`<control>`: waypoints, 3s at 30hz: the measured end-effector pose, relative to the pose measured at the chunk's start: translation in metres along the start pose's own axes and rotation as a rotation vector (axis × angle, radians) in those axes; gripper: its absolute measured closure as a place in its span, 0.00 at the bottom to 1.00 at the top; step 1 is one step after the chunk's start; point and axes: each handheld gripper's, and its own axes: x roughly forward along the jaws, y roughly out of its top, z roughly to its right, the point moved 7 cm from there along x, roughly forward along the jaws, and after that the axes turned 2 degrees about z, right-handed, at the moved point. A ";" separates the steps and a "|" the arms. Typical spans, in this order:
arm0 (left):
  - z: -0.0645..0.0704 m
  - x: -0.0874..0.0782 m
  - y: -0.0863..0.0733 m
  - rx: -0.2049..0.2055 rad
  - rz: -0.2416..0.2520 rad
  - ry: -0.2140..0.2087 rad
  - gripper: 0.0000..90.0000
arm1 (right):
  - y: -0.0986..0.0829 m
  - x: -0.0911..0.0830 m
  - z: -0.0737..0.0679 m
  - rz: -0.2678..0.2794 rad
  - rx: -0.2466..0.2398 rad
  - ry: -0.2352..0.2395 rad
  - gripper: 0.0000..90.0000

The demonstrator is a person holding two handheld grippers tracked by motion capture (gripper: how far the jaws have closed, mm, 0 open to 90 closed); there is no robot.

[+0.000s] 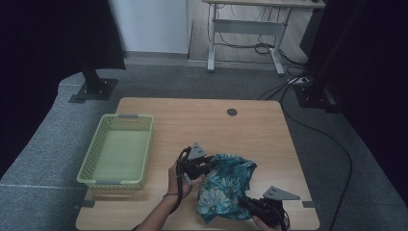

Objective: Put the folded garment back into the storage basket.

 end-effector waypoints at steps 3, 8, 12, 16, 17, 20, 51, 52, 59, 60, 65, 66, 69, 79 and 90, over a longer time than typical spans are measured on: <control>0.000 -0.002 0.003 0.002 0.004 0.003 0.85 | 0.004 -0.001 -0.001 0.011 -0.003 0.004 0.92; 0.000 -0.008 0.010 0.008 0.015 0.006 0.85 | 0.009 -0.002 -0.005 0.017 -0.012 0.014 0.92; 0.000 -0.011 0.013 0.012 0.019 0.010 0.85 | 0.013 -0.002 -0.008 0.024 -0.018 0.022 0.92; -0.002 -0.015 0.015 0.017 0.025 0.016 0.85 | 0.017 -0.002 -0.010 0.035 -0.008 0.043 0.92; -0.003 -0.015 0.015 0.018 0.024 0.017 0.85 | 0.017 -0.002 -0.010 0.035 -0.007 0.048 0.92; -0.004 -0.017 0.015 0.014 0.023 0.020 0.85 | 0.019 0.000 -0.010 0.035 -0.009 0.055 0.92; -0.025 -0.056 0.021 0.030 0.033 0.072 0.85 | 0.047 0.020 -0.036 0.044 -0.041 0.137 0.92; -0.025 -0.057 0.021 0.029 0.032 0.073 0.85 | 0.047 0.021 -0.036 0.043 -0.042 0.139 0.92; -0.029 -0.065 0.022 0.032 0.034 0.084 0.85 | 0.052 0.026 -0.042 0.039 -0.049 0.148 0.92; -0.030 -0.066 0.023 0.033 0.034 0.086 0.85 | 0.053 0.026 -0.043 0.038 -0.052 0.149 0.92; -0.033 -0.072 0.022 0.030 0.033 0.095 0.85 | 0.057 0.031 -0.047 0.036 -0.058 0.157 0.92; -0.034 -0.073 0.022 0.030 0.033 0.095 0.85 | 0.057 0.032 -0.048 0.035 -0.058 0.159 0.92; -0.035 -0.076 0.021 0.032 0.032 0.096 0.85 | 0.059 0.034 -0.050 0.033 -0.063 0.164 0.92; -0.043 -0.087 0.018 0.025 0.036 0.116 0.85 | 0.063 0.046 -0.058 0.032 -0.065 0.189 0.92; -0.052 -0.102 0.018 0.020 0.041 0.143 0.85 | 0.070 0.057 -0.069 0.030 -0.071 0.214 0.92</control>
